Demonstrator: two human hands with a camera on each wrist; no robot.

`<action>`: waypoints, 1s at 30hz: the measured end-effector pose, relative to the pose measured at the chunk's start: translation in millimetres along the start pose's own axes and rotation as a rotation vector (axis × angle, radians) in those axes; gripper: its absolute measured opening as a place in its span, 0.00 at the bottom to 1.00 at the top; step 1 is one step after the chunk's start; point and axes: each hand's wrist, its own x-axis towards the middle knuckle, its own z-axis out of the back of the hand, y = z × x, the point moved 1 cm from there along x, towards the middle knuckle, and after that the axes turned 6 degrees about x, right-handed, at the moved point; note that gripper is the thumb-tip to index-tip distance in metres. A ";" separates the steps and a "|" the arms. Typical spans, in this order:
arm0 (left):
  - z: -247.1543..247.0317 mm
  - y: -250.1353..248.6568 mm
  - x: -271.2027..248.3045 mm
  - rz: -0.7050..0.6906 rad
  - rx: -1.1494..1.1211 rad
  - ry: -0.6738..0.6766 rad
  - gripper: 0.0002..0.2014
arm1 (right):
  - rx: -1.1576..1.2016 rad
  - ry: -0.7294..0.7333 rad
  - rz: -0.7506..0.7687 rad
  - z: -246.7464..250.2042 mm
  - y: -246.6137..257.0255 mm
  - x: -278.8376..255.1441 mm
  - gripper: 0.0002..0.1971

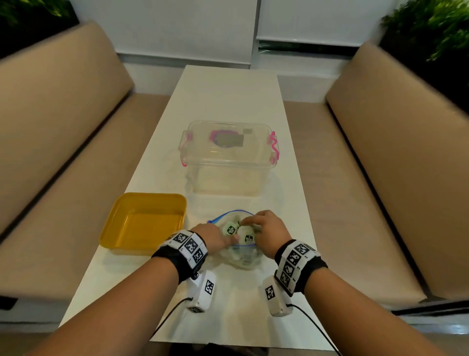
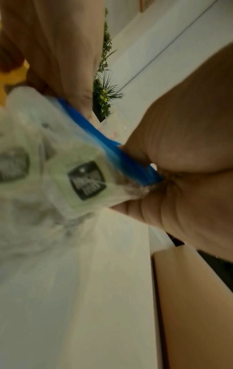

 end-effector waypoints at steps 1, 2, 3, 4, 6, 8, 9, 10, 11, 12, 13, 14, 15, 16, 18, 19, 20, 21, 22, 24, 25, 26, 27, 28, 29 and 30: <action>0.3 4.5 0.8 0.052 0.095 -0.002 0.39 | 0.029 -0.054 0.015 2.5 -3.1 0.9 0.23; 0.2 8.2 2.0 0.092 0.179 -0.011 0.40 | 0.042 -0.098 0.019 4.5 -6.5 2.1 0.22; -0.2 10.9 2.9 0.113 0.242 -0.028 0.38 | 0.036 -0.124 0.014 6.4 -9.4 2.4 0.21; -0.6 12.8 4.1 0.115 0.286 -0.072 0.34 | 0.010 -0.131 0.000 8.0 -11.9 1.9 0.20; 0.2 12.2 0.5 0.085 0.315 -0.212 0.23 | -0.096 -0.078 -0.055 8.8 -15.4 -1.5 0.19; -1.9 8.0 -2.2 -0.032 0.278 -0.386 0.15 | -0.165 0.047 -0.112 6.3 -16.9 -6.0 0.29; -5.1 5.2 -2.9 -0.116 0.222 -0.411 0.18 | -0.162 0.096 -0.123 4.9 -16.1 -8.1 0.33; -7.3 1.8 -4.6 -0.179 0.154 -0.390 0.25 | -0.150 0.125 -0.116 3.6 -15.2 -9.7 0.36; -10.0 0.2 -3.4 -0.212 0.081 -0.340 0.33 | -0.131 0.139 -0.100 2.8 -14.5 -10.9 0.37; -11.0 -2.4 -3.7 -0.222 0.022 -0.286 0.39 | -0.112 0.141 -0.086 2.4 -14.1 -11.3 0.37; -12.0 -4.4 -2.7 -0.211 -0.018 -0.247 0.43 | -0.092 0.133 -0.070 2.2 -13.6 -12.1 0.37; -12.2 -6.1 -2.2 -0.194 -0.049 -0.234 0.46 | -0.073 0.115 -0.052 2.3 -12.8 -13.3 0.36; -11.4 -7.4 -3.0 -0.176 -0.093 -0.233 0.49 | -0.050 0.086 -0.027 2.8 -11.5 -14.7 0.36; -10.0 -8.0 -4.8 -0.164 -0.164 -0.238 0.52 | -0.021 0.051 0.002 3.6 -10.5 -16.2 0.35; -6.6 -5.7 -6.9 -0.135 -0.313 -0.238 0.53 | 0.060 -0.012 0.050 5.6 -9.4 -19.0 0.33; -6.0 -3.5 -7.4 -0.116 -0.340 -0.220 0.51 | 0.087 -0.024 0.053 6.4 -10.9 -20.1 0.32; -6.2 -1.2 -8.0 -0.097 -0.332 -0.199 0.50 | 0.090 -0.014 0.042 6.4 -13.1 -20.8 0.31; -7.7 1.3 -8.0 -0.075 -0.305 -0.178 0.49 | 0.066 0.016 0.022 5.1 -16.0 -21.3 0.31; -9.7 3.6 -7.4 -0.058 -0.271 -0.161 0.48 | 0.017 0.057 0.001 2.6 -19.0 -21.5 0.30; -15.7 7.6 -6.0 -0.027 -0.204 -0.141 0.45 | -0.078 0.113 -0.034 -3.6 -24.7 -21.0 0.29; -18.6 9.0 -6.0 -0.010 -0.179 -0.135 0.44 | -0.093 0.122 -0.049 -6.1 -26.0 -20.5 0.30; -21.4 10.5 -6.4 0.007 -0.152 -0.130 0.42 | -0.095 0.129 -0.062 -8.2 -25.8 -20.0 0.30; -23.8 11.5 -6.9 0.019 -0.122 -0.123 0.40 | -0.102 0.133 -0.067 -10.2 -24.9 -19.3 0.30; -25.7 12.6 -7.1 0.028 -0.091 -0.115 0.39 | -0.119 0.140 -0.073 -11.6 -23.1 -18.6 0.30; -26.4 13.3 -7.5 0.030 -0.068 -0.114 0.37 | -0.138 0.148 -0.077 -12.3 -21.6 -17.5 0.30; -25.8 13.8 -8.1 0.022 -0.057 -0.130 0.34 | -0.153 0.155 -0.082 -12.5 -20.5 -16.7 0.30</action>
